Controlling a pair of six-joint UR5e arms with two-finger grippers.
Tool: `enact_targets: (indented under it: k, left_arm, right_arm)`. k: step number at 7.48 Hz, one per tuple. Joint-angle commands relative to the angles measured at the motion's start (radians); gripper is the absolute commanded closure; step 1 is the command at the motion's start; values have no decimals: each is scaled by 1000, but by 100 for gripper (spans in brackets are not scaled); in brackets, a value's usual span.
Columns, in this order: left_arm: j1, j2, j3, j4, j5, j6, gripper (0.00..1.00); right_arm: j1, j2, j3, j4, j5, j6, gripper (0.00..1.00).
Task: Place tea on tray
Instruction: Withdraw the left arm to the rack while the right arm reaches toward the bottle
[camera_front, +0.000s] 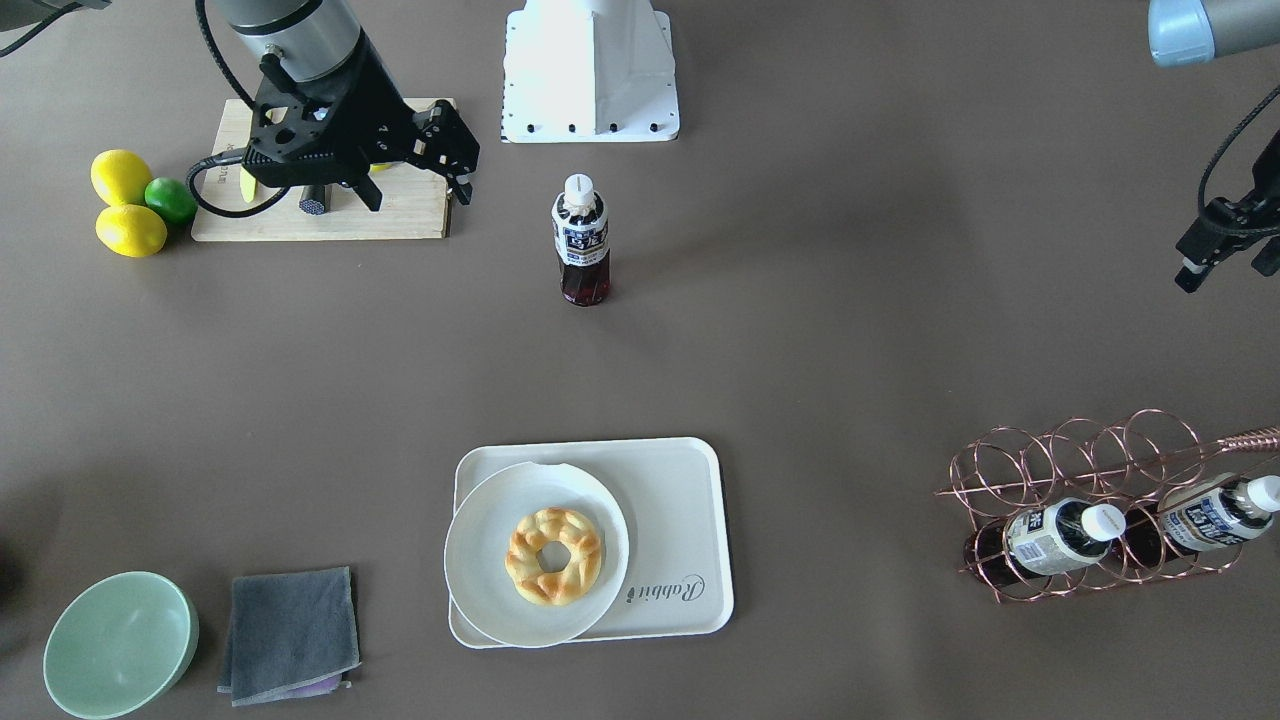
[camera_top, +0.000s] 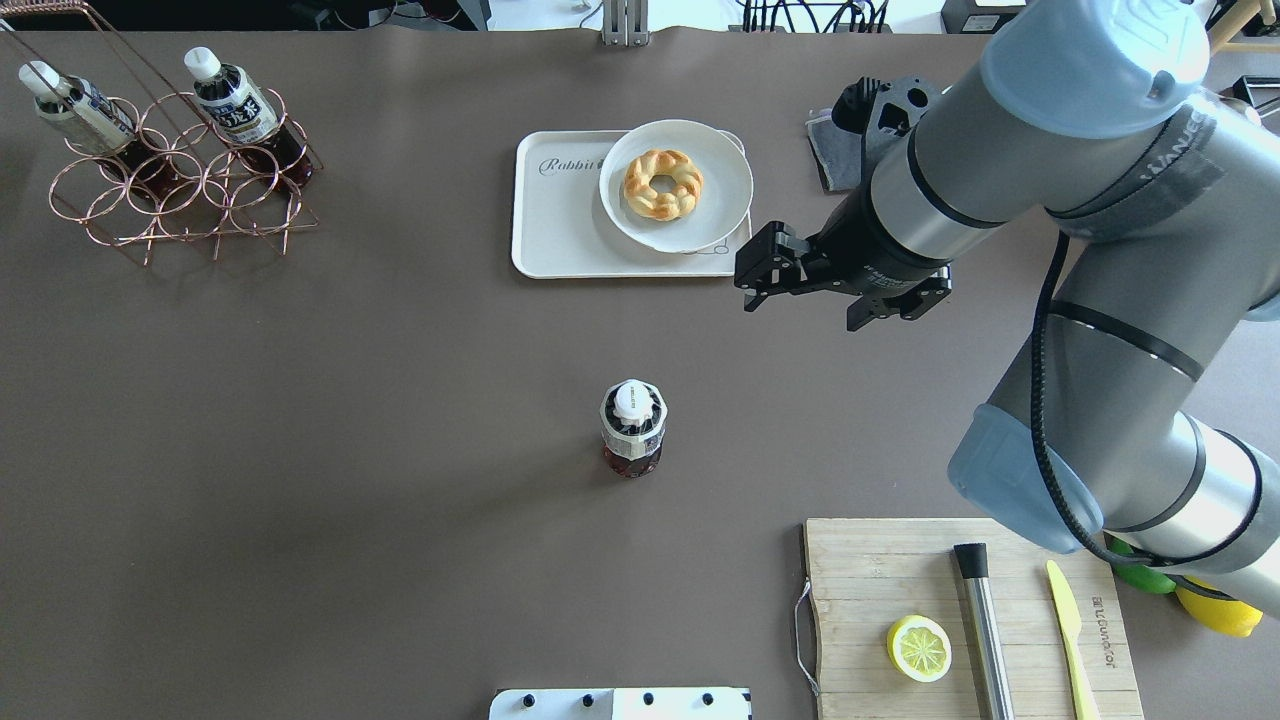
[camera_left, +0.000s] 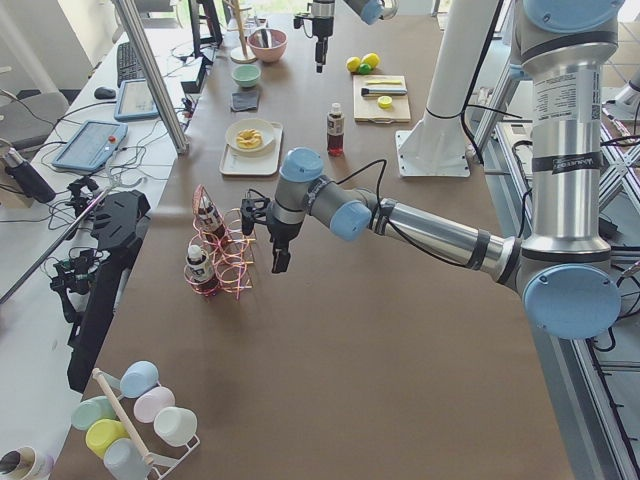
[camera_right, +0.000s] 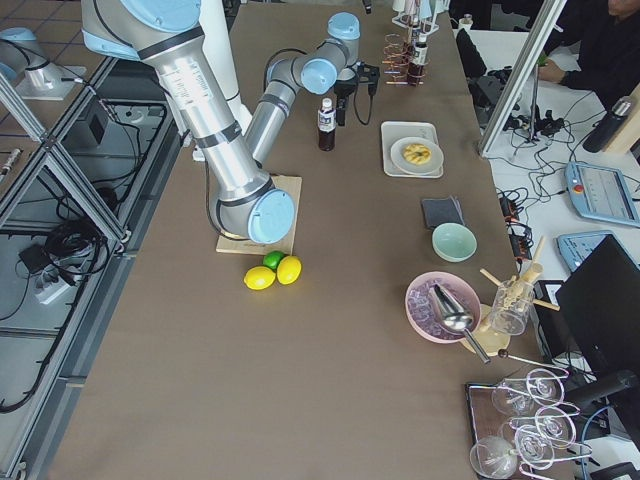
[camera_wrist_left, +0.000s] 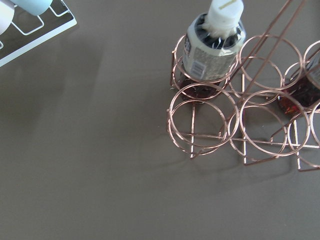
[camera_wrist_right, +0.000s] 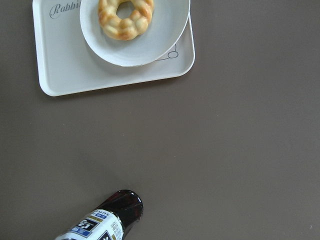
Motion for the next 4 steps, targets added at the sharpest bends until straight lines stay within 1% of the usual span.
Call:
enact_targets:
  k: [1,2,3,4]
  left_arm:
    - [-159,-42,62,193,-161,315,2]
    - [-182,-78,72,299,-160,412,2]
    - [-215,-155,104,418,-161,489,2]
    - [-247,-216,136,505,-163,531,2]
  right_arm:
    - [-100,142,8,-142,-90,86,0]
    - [-133,201,6,-195,-109,126,0]
    - [-181,245,3,-253,-168,137,0]
    - [-227,270,-3,-273,-218,149,0]
